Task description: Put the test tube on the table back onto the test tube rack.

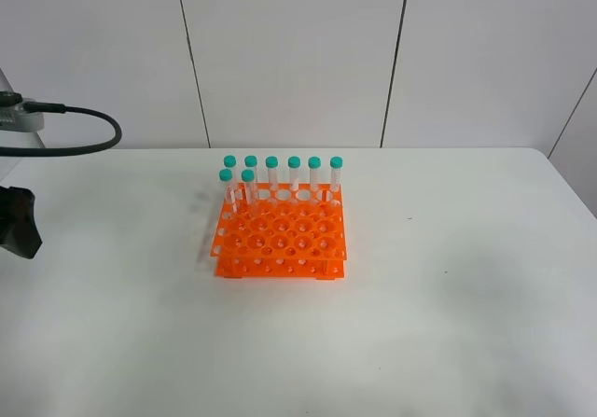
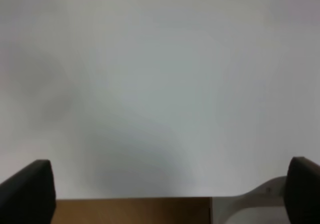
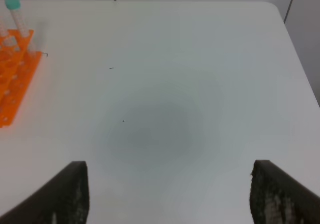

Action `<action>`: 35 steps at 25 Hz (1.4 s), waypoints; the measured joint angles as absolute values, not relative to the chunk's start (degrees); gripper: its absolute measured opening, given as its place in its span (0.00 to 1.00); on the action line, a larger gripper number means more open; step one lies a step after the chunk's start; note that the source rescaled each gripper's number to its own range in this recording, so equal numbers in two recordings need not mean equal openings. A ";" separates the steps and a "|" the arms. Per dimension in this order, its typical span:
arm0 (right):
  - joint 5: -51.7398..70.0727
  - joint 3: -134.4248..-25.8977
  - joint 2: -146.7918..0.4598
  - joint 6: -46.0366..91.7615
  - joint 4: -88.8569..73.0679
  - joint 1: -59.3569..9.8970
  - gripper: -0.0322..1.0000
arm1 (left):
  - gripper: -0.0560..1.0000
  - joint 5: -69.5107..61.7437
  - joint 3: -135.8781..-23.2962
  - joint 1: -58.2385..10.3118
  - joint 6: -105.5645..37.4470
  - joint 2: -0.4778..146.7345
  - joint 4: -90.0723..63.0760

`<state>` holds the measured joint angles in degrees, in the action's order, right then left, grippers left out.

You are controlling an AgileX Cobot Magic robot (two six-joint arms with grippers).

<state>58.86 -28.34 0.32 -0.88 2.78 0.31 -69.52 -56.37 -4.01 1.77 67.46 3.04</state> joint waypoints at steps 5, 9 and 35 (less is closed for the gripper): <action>58.86 -28.34 0.32 -0.88 2.78 0.31 1.00 | 1.00 -69.59 -49.73 -4.01 2.29 60.90 2.83; 58.86 -28.34 0.32 -0.88 2.78 0.31 1.00 | 1.00 -68.85 -43.21 -4.01 2.33 51.14 2.83; 58.86 -28.34 0.32 -0.88 2.78 0.31 1.00 | 1.00 -61.35 -28.54 -4.01 0.00 6.23 0.51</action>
